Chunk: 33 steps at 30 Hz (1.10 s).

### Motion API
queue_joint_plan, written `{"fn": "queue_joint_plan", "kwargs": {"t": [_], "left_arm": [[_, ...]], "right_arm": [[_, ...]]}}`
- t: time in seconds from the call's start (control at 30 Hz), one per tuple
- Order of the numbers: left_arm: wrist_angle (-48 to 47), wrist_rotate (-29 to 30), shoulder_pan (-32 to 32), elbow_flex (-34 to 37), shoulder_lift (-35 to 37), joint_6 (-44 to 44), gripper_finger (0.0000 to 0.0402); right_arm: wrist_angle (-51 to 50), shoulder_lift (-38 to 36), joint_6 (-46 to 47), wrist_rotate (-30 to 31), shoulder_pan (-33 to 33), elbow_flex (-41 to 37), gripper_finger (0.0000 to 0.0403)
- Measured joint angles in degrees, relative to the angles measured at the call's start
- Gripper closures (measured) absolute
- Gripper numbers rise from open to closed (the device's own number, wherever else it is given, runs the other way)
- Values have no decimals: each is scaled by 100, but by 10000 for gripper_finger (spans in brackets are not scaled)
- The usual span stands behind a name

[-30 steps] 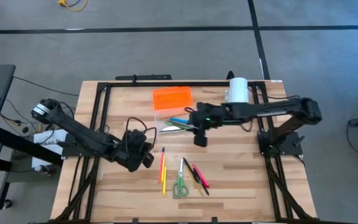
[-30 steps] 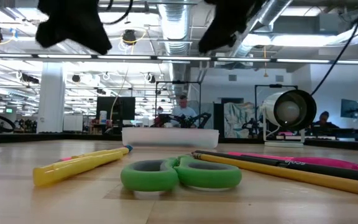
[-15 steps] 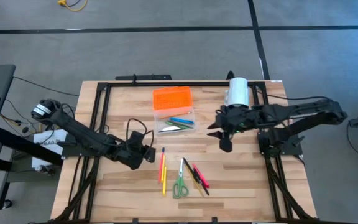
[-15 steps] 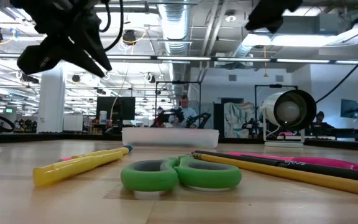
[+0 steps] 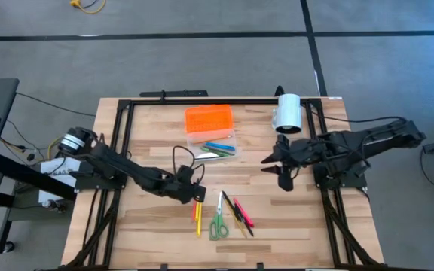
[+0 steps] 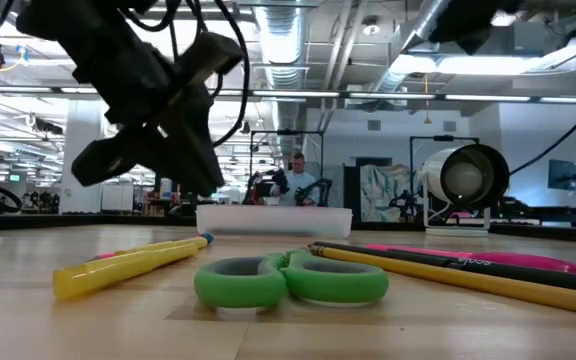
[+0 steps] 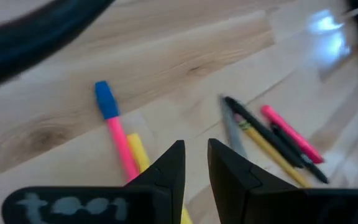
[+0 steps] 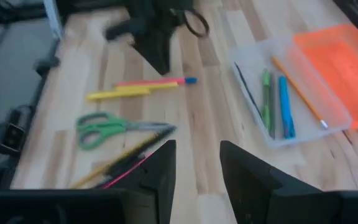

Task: Pick & place school supplies into a supply box
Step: Put the pink pencil into the supply box

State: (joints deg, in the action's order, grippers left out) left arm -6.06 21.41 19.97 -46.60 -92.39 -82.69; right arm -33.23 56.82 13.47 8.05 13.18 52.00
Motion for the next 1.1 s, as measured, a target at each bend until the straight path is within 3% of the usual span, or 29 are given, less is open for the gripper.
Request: {"fn": "queue_joint_plan", "kwargs": {"t": [0.4,0.8,1.1], "left_arm": [[-531,59,2,-52,-69,-74,338],[-602,61,-84,-52,-67,18,236],[-823,39,-306,-52,-67,282,248]], "right_arm": [[-123,-131,182,273,312,5,285],[-107,-131,202,429,318,5,285],[-105,-131,306,431,318,5,285]]}}
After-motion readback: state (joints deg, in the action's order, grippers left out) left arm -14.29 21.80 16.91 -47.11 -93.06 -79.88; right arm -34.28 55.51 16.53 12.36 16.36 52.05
